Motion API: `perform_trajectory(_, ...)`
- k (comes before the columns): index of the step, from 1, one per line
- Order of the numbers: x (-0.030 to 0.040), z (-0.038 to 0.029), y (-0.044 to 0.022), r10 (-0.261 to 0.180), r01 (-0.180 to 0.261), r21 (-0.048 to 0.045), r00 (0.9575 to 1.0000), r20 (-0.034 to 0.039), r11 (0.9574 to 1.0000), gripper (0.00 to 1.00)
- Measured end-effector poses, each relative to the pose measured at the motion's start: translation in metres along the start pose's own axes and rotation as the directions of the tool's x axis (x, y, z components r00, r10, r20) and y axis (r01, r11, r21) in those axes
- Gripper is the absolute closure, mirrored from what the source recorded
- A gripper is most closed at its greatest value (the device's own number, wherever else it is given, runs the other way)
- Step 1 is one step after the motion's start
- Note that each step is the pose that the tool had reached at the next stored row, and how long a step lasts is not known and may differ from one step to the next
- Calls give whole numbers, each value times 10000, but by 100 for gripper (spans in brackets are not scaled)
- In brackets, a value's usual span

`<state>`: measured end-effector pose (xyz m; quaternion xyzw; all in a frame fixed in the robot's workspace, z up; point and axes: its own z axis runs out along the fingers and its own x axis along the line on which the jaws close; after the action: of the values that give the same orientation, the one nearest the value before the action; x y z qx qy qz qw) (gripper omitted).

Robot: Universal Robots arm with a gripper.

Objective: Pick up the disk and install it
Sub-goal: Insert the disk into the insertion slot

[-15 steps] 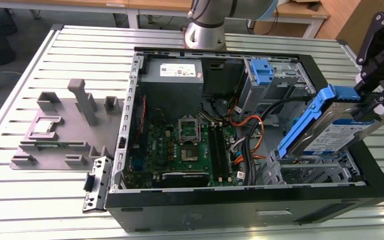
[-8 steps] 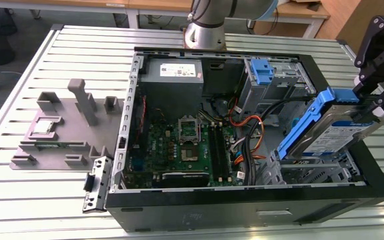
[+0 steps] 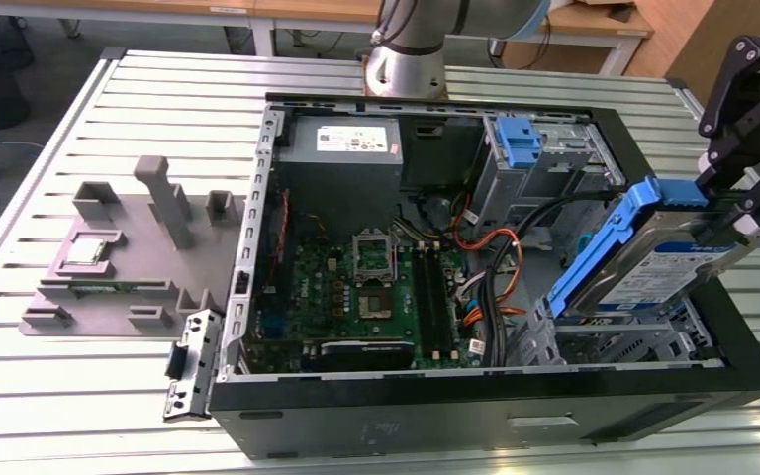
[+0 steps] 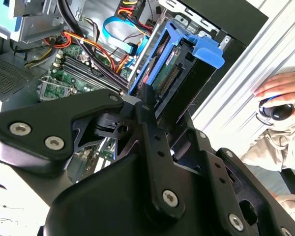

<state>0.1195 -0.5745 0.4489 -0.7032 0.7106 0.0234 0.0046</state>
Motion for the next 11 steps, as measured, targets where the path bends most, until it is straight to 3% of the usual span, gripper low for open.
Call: perform_trajectory(11,3,16,-1,-1,1,1,10000,0,10000,65)
